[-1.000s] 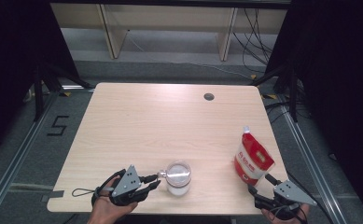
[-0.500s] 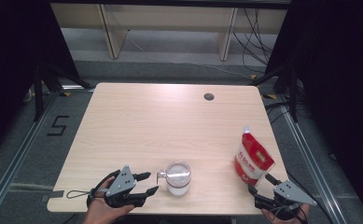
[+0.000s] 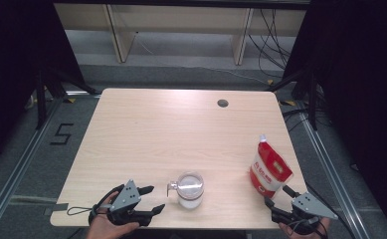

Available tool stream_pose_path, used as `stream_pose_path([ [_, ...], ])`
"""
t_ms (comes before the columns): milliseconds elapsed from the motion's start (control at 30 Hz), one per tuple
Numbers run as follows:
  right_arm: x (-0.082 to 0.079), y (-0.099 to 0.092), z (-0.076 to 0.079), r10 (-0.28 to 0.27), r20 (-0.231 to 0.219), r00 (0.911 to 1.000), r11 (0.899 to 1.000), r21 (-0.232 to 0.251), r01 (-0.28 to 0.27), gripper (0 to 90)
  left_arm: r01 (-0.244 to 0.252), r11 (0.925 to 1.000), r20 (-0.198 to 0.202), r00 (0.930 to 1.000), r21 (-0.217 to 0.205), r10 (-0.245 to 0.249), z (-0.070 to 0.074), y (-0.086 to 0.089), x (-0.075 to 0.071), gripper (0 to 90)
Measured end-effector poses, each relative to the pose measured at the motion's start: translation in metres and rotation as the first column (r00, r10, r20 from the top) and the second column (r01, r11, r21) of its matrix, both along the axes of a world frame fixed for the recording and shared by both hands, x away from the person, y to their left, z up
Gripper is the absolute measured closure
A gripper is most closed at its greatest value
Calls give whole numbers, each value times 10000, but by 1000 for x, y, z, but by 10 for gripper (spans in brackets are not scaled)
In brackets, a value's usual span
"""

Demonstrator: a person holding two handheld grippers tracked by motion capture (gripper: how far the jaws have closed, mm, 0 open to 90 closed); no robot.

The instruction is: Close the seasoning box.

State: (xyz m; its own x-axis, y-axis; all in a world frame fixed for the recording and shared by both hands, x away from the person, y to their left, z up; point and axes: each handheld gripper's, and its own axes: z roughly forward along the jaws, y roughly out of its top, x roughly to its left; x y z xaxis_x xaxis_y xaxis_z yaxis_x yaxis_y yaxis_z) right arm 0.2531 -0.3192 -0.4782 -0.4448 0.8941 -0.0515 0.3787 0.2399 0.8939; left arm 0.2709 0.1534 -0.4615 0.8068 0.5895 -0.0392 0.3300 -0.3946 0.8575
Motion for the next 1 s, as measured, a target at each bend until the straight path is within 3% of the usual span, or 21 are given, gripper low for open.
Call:
stream_pose_path([
  [267,0,0,0,45,15,10000,10000,-7,-45,277,-106,9999,-21,9999,-47,106,-6,4,-4,321],
  [533,0,1,0,54,30,10000,10000,-13,-54,277,-109,9998,-91,9999,175,111,-11,10,-6,293],
  [567,0,1,0,35,4,10000,10000,0,-35,277,-165,9999,-179,9997,23,165,-13,9,-6,288],
  [633,0,1,0,54,3,10000,10000,-1,-54,277,-199,9994,-210,9996,297,205,-15,11,-7,280],
  [733,0,1,0,59,8,10000,10000,0,-59,277,-251,9993,-236,9994,295,258,-18,11,-8,268],
  [800,0,1,0,68,1,10000,10000,3,-68,277,-128,9975,-228,9996,691,144,-17,15,-7,267],
  [900,-1,3,0,-27,-214,9998,9998,178,31,276,-306,9990,-276,9991,318,315,-20,14,-9,263],
  [967,-2,4,0,-35,-247,9997,9998,211,41,277,-292,9983,-227,9993,513,304,-22,15,-9,261],
  [1000,-2,4,0,-8,-245,9997,9998,216,14,277,-308,9990,-277,9991,320,317,-24,14,-9,257],
])
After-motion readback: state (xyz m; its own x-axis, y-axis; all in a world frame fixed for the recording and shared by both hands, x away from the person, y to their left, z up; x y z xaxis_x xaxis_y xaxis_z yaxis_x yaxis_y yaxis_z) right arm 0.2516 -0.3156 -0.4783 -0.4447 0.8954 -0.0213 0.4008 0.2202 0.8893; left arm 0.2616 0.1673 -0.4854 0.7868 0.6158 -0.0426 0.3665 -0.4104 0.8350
